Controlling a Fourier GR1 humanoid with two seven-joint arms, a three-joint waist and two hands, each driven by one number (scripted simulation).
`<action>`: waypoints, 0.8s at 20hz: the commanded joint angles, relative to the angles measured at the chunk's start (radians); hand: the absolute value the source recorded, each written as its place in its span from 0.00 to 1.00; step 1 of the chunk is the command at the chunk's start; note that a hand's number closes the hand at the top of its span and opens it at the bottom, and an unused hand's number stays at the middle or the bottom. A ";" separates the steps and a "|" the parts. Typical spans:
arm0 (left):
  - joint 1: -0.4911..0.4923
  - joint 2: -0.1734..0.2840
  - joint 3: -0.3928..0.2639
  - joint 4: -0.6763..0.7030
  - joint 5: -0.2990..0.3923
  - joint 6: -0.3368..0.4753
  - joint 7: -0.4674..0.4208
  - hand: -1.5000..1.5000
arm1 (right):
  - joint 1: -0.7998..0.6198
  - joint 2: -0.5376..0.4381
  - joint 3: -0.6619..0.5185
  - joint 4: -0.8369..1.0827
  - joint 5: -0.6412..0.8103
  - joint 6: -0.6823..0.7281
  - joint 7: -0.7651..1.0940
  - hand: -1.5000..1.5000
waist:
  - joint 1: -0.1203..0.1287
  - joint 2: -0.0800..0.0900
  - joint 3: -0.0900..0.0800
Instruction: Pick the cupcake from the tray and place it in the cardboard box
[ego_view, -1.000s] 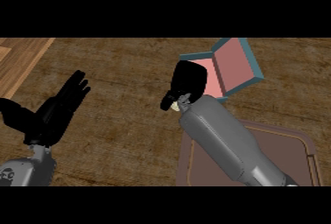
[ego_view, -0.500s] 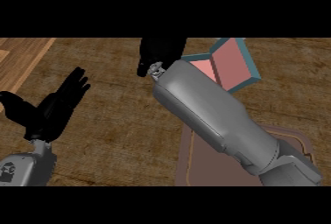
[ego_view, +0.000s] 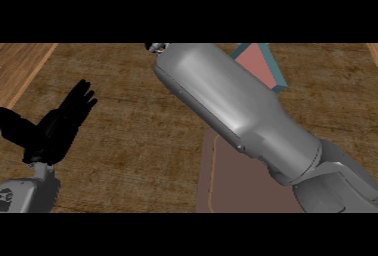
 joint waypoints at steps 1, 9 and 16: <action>0.028 0.001 0.008 0.012 -0.002 -0.007 -0.024 0.50 | -0.100 0.013 -0.024 0.084 0.017 -0.039 0.238 1.00 | -0.012 0.000 -0.001; 0.049 0.005 0.034 -0.020 0.009 0.003 -0.012 0.50 | -0.077 0.013 -0.041 0.229 0.000 -0.100 0.136 1.00 | -0.050 0.002 0.003; 0.053 0.002 0.046 -0.052 0.001 0.024 -0.004 0.50 | -0.032 0.014 -0.046 0.286 0.008 -0.224 0.055 1.00 | -0.064 -0.001 0.004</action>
